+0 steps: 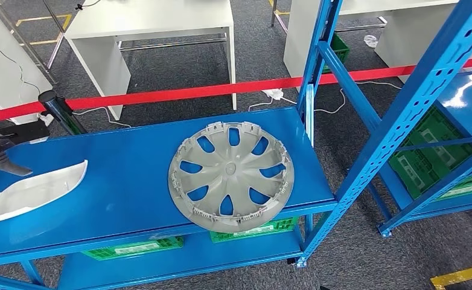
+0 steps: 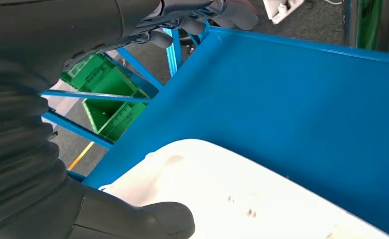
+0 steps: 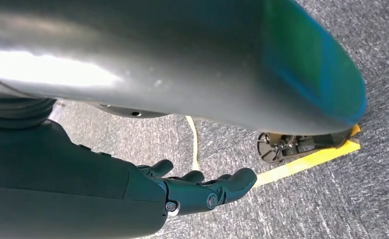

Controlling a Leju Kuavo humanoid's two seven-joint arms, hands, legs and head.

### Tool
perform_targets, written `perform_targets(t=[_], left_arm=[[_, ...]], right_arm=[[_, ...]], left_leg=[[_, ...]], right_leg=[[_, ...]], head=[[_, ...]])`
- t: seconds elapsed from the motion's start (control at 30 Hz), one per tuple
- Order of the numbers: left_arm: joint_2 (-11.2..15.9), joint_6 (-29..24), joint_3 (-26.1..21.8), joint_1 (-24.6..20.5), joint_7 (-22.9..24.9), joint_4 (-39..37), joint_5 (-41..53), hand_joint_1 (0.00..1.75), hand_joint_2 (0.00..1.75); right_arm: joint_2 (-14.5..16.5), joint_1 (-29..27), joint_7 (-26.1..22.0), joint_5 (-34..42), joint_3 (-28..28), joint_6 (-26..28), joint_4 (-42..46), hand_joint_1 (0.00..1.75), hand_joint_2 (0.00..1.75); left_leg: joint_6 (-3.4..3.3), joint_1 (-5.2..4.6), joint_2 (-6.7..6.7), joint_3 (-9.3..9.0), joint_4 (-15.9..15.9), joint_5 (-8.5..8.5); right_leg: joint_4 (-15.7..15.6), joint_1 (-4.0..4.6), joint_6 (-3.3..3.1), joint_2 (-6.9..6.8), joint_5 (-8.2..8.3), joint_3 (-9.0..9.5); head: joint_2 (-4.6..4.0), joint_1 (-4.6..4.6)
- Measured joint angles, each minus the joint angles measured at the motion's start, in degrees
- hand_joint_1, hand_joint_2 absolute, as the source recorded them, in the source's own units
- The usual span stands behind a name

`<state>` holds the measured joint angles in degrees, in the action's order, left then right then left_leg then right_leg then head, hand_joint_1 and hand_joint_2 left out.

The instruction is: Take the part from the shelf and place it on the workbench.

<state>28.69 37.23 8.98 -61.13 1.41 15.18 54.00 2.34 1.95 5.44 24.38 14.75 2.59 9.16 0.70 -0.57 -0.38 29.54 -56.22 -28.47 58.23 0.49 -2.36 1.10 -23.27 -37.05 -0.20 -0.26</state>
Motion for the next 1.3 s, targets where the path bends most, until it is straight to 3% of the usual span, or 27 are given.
perform_targets(t=[0.1,0.3,0.47,0.6,0.9,1.3], left_arm=[[2.5,-0.9,0.3,2.4,-7.4,1.5,-2.0,0.00,1.75],[5.2,-3.3,0.4,7.9,-12.1,5.3,-6.3,0.00,1.75],[6.2,-7.1,0.9,15.6,-11.8,12.0,-11.0,0.00,1.75],[6.1,-7.9,1.6,18.9,-10.2,16.5,-13.2,0.00,1.75],[6.1,-7.9,3.2,21.3,-9.6,21.9,-16.7,0.00,1.75],[5.1,-7.7,6.5,21.1,-10.8,24.3,-25.9,0.00,1.75]], right_arm=[[0.2,0.0,-0.1,0.6,0.0,0.4,0.0,0.00,0.00],[0.3,-0.1,0.0,0.7,0.0,0.7,0.0,0.00,0.00],[0.3,-0.1,-0.3,0.8,0.0,0.7,0.0,0.00,0.00],[0.3,-0.1,-0.7,0.9,0.0,0.7,0.0,0.00,0.00],[0.3,-0.1,-0.8,1.1,0.0,0.6,0.0,0.00,0.00],[0.3,-0.1,-0.5,2.6,0.0,0.9,0.0,0.00,0.00]], left_leg=[[0.01,0.00,0.00,0.00,0.0,-0.01],[0.05,0.00,0.05,-0.07,0.0,-0.04],[0.08,-0.08,0.04,-0.14,0.0,-0.06],[0.08,-0.08,0.03,-0.12,0.0,-0.07],[0.09,-0.07,0.03,-0.11,0.0,-0.09],[0.09,-0.07,0.05,-0.14,0.0,-0.08]], right_leg=[[0.0,0.02,-0.01,-0.02,-0.01,0.01],[0.0,0.02,-0.04,0.08,-0.04,0.03],[0.0,0.11,-0.04,0.06,-0.06,0.05],[-0.1,0.12,-0.04,0.03,-0.06,0.07],[-0.1,0.13,-0.04,0.03,-0.06,0.07],[-0.1,0.13,-0.05,0.06,-0.05,0.08]], head=[[0.00,0.01],[0.00,0.00],[0.00,0.01],[0.00,0.01],[0.00,0.02],[0.00,0.01]])
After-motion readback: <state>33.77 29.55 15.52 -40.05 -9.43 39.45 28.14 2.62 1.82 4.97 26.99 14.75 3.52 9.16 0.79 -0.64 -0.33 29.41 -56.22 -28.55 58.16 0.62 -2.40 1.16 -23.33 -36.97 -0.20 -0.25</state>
